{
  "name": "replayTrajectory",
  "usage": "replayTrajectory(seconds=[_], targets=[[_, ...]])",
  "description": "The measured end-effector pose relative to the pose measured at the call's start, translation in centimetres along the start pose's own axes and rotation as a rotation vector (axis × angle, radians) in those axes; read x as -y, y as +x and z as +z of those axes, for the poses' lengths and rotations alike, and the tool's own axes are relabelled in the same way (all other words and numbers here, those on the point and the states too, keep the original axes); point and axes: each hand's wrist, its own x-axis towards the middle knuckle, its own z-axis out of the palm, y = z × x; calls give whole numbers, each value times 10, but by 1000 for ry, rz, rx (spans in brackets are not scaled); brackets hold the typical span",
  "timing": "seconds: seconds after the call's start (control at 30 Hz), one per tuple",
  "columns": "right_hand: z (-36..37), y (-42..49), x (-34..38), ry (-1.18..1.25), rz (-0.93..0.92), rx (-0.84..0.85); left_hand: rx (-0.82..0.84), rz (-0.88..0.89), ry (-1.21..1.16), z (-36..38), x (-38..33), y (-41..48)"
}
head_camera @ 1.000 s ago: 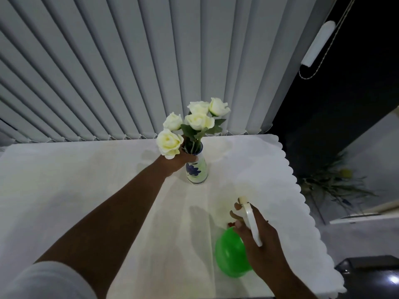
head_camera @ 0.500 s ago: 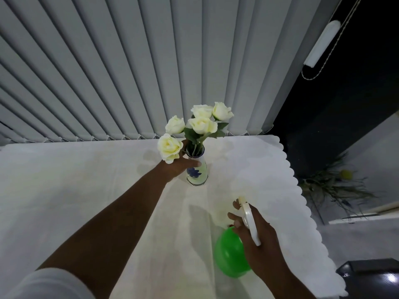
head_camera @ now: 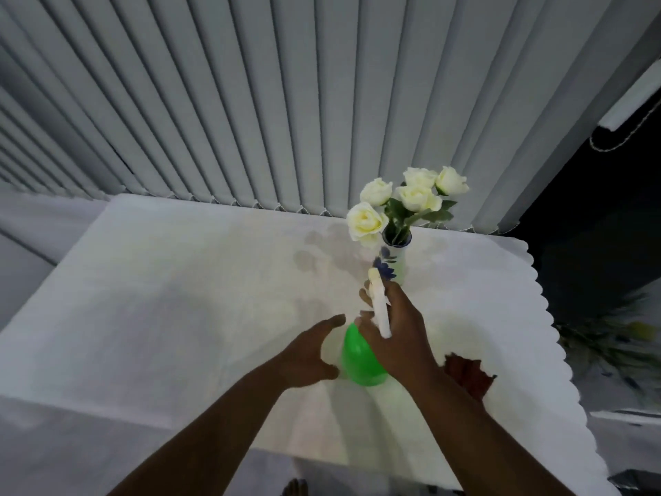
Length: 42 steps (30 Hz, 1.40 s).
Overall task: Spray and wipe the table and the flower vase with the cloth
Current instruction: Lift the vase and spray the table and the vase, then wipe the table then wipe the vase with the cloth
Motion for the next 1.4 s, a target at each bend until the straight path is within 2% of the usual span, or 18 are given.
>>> replayTrajectory(seconds=[0.1, 0.17, 0.3, 0.43, 0.63, 0.8, 0.9, 1.0, 1.13, 1.23, 1.4], targets=[[41, 13, 20, -26, -22, 80, -184, 46, -116, 1, 16, -29], [107, 9, 51, -74, -85, 176, -440, 30, -168, -21, 51, -66], [144, 21, 64, -145, -119, 137, -639, -59, -133, -32, 65, -60], [162, 27, 67, -181, -119, 113, -635, -97, -68, -50, 65, -56], [196, 26, 74, -193, -114, 124, -578, -153, -143, -70, 94, -64], [201, 32, 68, -176, -107, 118, -554, -139, -232, -71, 100, -61], [195, 30, 57, -123, -102, 173, -572, -163, -274, -68, 99, -66], [179, 25, 40, -94, -81, 208, -659, -237, -321, -55, 102, -77], [141, 18, 5, -25, -32, 162, -826, -440, -318, -3, 109, -100], [100, 10, -28, -19, 22, 121, -798, -441, -322, 44, 105, -110], [24, -12, -83, -98, 144, 17, -621, -316, -224, 78, 71, -79]])
